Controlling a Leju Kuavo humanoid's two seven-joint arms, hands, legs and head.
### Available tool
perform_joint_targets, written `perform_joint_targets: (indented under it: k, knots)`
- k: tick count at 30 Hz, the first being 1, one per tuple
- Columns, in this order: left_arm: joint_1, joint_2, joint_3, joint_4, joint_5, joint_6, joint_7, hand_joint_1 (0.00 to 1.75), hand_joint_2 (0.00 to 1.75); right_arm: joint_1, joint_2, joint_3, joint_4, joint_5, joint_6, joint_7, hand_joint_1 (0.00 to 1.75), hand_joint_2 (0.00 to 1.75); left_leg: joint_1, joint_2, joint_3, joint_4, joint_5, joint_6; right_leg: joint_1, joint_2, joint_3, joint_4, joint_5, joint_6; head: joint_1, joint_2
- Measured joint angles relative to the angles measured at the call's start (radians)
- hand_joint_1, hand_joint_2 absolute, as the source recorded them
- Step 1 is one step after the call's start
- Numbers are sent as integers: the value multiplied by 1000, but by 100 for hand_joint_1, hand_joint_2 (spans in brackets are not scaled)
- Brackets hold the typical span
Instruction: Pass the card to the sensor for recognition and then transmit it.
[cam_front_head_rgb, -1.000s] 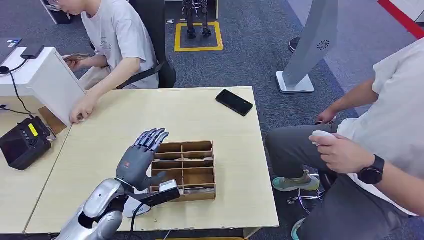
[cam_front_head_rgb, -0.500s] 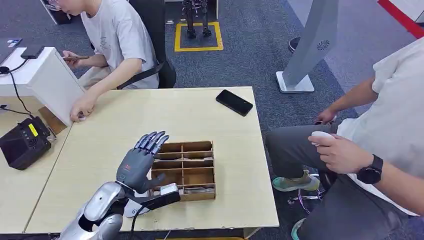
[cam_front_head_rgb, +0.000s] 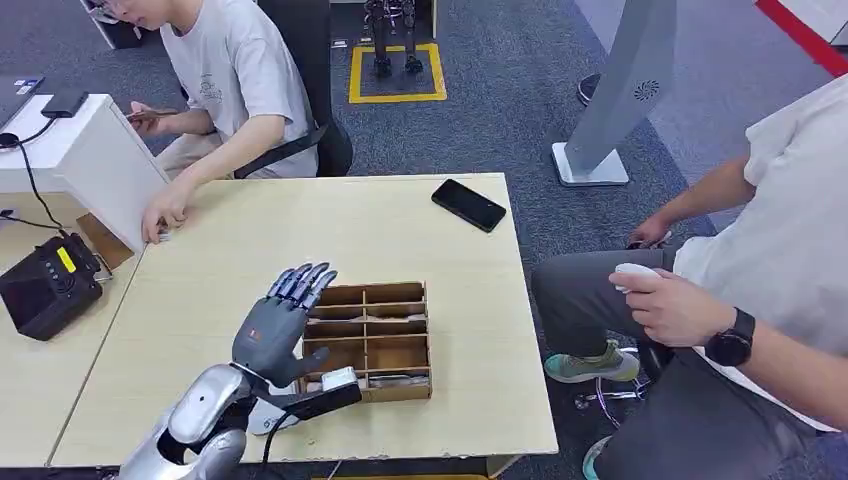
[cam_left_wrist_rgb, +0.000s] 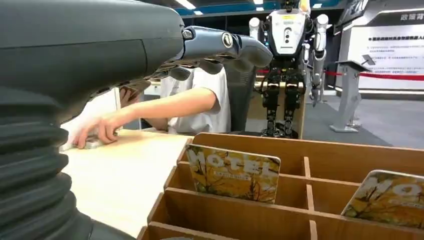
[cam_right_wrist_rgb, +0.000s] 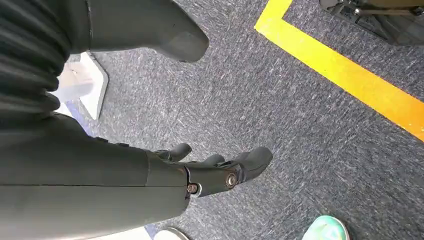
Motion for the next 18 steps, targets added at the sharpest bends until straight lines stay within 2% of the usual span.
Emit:
perform_joint_targets:
  k: [18]
  knots:
    - [12,-2,10,20,-45,26,14,0,175,0,0,6,8,0,-1,-3,0,175,0,0,0,0,0,0,0,0,0,0,0,0,0,0]
